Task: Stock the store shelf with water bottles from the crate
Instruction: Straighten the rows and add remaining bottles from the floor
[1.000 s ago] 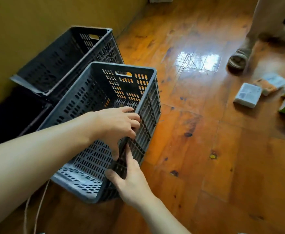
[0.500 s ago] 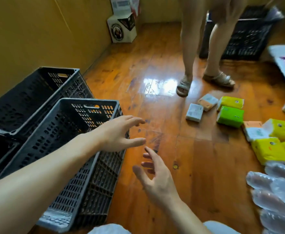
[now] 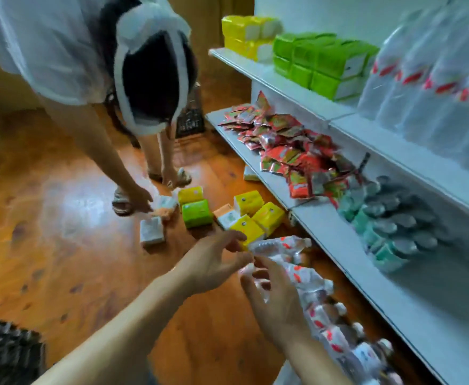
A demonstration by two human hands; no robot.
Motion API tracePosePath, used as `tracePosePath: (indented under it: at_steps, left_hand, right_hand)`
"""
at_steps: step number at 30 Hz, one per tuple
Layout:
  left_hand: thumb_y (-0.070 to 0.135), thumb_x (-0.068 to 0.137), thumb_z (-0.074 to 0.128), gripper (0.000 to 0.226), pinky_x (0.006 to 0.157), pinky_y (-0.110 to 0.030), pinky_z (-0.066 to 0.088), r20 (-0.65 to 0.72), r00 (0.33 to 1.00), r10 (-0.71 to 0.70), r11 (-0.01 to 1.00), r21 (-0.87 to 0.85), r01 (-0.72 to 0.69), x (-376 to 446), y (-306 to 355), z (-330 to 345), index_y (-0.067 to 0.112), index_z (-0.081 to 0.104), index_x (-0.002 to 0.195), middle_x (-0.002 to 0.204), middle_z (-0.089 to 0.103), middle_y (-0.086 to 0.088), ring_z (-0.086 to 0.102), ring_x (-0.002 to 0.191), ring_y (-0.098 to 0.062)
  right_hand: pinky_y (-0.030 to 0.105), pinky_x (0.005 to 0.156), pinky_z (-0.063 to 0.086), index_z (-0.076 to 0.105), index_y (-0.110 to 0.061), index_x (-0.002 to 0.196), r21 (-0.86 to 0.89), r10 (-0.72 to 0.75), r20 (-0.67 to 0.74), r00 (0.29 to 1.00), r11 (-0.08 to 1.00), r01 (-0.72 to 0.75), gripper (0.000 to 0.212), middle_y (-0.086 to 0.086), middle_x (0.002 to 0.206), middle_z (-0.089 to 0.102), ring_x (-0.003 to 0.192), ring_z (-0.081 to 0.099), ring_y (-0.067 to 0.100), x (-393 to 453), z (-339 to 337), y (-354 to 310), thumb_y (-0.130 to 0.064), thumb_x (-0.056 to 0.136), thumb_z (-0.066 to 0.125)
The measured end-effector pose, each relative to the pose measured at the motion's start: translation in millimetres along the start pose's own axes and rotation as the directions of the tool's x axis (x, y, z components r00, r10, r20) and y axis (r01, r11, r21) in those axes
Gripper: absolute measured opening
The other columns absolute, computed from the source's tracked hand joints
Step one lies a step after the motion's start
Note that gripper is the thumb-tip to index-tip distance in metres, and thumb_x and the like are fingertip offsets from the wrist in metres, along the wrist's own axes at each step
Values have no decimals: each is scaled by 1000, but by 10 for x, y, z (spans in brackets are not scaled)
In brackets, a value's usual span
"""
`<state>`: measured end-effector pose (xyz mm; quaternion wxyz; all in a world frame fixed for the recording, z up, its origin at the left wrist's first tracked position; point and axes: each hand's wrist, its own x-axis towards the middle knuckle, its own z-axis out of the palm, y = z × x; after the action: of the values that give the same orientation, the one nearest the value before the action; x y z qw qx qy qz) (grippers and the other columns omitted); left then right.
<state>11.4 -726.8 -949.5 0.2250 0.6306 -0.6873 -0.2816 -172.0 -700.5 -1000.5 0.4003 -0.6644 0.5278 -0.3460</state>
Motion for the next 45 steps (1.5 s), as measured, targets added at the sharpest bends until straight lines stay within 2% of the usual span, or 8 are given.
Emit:
tracePosePath:
  at_steps: [7,17,22,29,32,34,39,45]
  left_hand:
    - [37,95,62,37,89,-29,48,280,956,82,989,98,-114,794,62,1035,21,60,128,117,66,3,61,109,-16]
    - [48,90,59,73,106,-43,40,515,851,103,871,366,-327,1359,-351,2154,26,27,152,154,35,-1,42,135,-29]
    - [46,91,60,86,119,-49,24,580,811,73,802,450,-394,1673,-471,2535,21,13,158,163,22,-4,19,151,-29]
    - [42,81,74,76,101,-38,47,550,813,194,785,409,-464,1664,-427,2669,23,40,146,140,53,-2,49,128,-26]
    - [49,77,73,76,95,-37,52,521,819,239,849,297,-437,1475,-306,2615,22,45,141,142,54,0,57,120,-24]
    - [56,75,70,62,80,-33,56,489,839,238,890,236,-390,1305,-122,2537,23,52,124,124,62,3,62,101,-18]
    - [63,71,74,56,66,-24,45,425,871,246,947,86,-310,978,518,2270,25,52,106,100,60,9,58,84,-12]
    - [79,66,65,62,57,-20,46,247,937,247,969,-39,-245,820,1192,1986,30,47,99,93,57,12,56,72,-5]
  right_hand:
    - [30,95,48,52,-30,136,-231,214,-215,953,937,-263,43,-7,135,55,119,56,15,58,-559,719,-44,96,58]
    - [40,104,43,23,-39,151,-323,502,-355,789,726,-607,61,-4,150,42,128,48,20,76,-519,1146,-53,97,46]
    - [28,106,41,18,-41,153,-204,571,-436,696,690,-694,60,-11,155,34,136,43,11,-155,-387,1159,-55,100,42]
    - [18,83,46,20,-42,152,-95,641,-435,632,666,-740,58,-8,150,44,122,54,9,-404,-266,1315,-53,100,44]
    - [23,90,49,14,-44,153,-44,648,-437,624,677,-735,60,-7,147,47,120,56,11,-433,-189,1270,-48,101,44]
    - [23,92,46,8,-44,155,-40,645,-429,632,685,-727,66,-10,153,39,124,55,13,-453,-160,1211,-43,102,46]
    - [31,110,39,-5,-36,157,66,615,-473,631,739,-671,96,-7,164,19,142,39,19,-416,-291,1109,-36,93,67]
    - [31,98,51,-7,-47,150,-48,407,-643,649,824,-565,103,-3,157,37,135,49,17,-425,-728,860,-47,85,73]
